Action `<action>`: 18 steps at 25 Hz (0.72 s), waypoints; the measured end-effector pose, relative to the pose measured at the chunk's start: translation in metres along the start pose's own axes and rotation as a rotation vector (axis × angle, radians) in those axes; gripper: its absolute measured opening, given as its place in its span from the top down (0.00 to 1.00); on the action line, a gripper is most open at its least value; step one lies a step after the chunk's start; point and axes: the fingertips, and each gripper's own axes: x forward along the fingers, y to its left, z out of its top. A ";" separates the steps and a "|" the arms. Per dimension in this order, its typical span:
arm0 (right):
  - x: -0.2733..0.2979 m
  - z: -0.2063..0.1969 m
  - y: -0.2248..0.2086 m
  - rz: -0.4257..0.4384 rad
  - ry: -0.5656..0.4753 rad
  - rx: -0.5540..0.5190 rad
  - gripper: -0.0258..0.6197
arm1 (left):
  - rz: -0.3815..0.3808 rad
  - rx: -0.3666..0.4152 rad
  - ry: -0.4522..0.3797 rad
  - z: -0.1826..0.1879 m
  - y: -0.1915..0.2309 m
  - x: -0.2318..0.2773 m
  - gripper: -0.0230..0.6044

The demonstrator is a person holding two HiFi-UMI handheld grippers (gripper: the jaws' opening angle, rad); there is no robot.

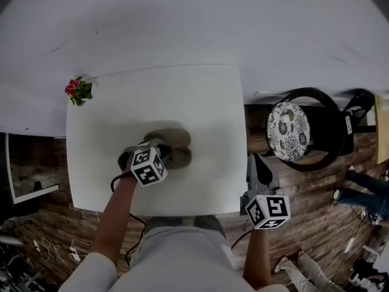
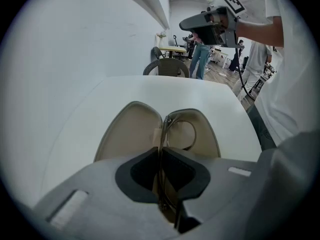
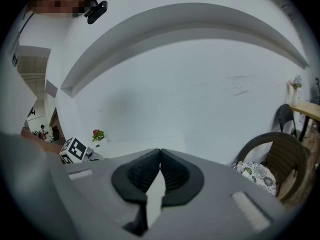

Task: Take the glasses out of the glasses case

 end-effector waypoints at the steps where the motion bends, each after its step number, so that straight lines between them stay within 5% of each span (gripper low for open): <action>1: 0.001 0.001 0.000 0.003 -0.001 -0.001 0.96 | 0.000 0.004 0.001 0.000 -0.001 -0.001 0.91; 8: 0.000 0.004 0.003 0.022 -0.008 -0.007 0.96 | 0.036 -0.010 -0.032 0.007 -0.002 -0.010 0.92; 18: -0.005 0.012 0.013 0.062 -0.028 -0.015 0.96 | 0.187 -0.086 -0.117 0.018 0.014 -0.045 0.93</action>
